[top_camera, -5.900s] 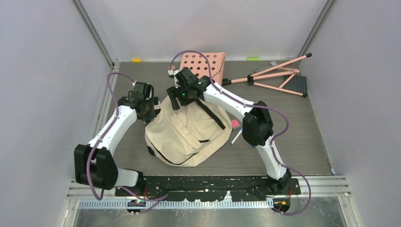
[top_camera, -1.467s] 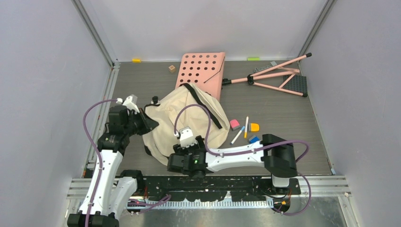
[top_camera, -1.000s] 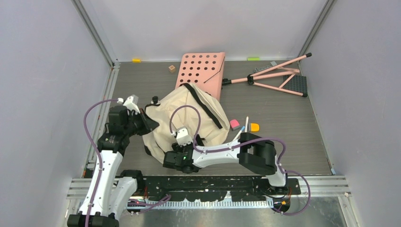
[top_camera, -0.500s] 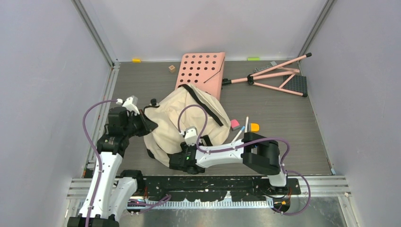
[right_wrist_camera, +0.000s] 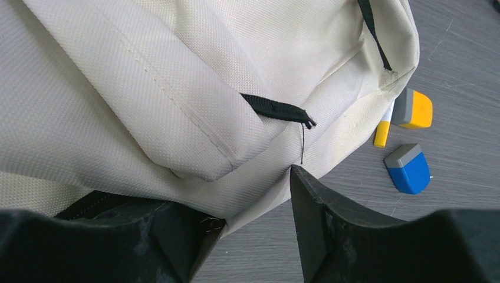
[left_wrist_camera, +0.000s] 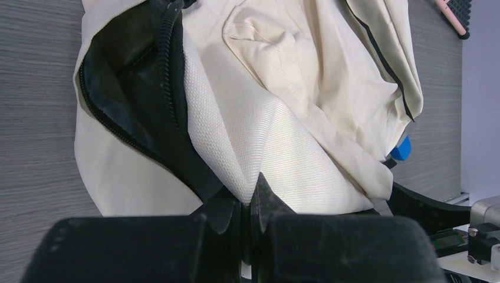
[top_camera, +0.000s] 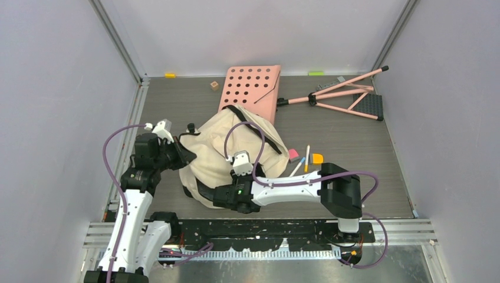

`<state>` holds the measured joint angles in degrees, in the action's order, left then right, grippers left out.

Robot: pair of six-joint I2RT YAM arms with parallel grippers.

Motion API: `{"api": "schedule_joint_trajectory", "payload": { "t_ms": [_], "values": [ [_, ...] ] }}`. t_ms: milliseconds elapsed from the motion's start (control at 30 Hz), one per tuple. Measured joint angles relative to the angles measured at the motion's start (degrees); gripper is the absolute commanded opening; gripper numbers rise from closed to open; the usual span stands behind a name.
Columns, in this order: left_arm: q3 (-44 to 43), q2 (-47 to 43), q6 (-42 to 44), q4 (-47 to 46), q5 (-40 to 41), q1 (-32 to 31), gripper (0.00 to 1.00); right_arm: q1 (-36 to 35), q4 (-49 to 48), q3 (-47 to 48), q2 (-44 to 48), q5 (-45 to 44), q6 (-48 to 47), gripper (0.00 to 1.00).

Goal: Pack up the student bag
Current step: Adjust the student bag at the center of the board.

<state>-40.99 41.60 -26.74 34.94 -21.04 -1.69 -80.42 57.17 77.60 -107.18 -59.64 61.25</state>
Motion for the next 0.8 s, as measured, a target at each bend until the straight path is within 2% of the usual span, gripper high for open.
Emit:
{"api": "schedule_joint_trajectory", "payload": {
  "t_ms": [333,600,800],
  "values": [
    [0.0,0.0,0.0,-0.72,-1.07,0.11,0.0,0.13,0.42,2.45,0.0,-0.35,-4.13,0.68],
    [0.0,0.02,0.0,-0.83,-1.73,0.11,0.0,0.55,-0.52,3.74,0.22,1.88,-7.02,0.53],
    [0.0,0.15,0.0,-0.81,-2.64,0.11,0.0,1.4,-2.6,2.21,0.85,4.94,-6.71,0.52]
  ]
}}
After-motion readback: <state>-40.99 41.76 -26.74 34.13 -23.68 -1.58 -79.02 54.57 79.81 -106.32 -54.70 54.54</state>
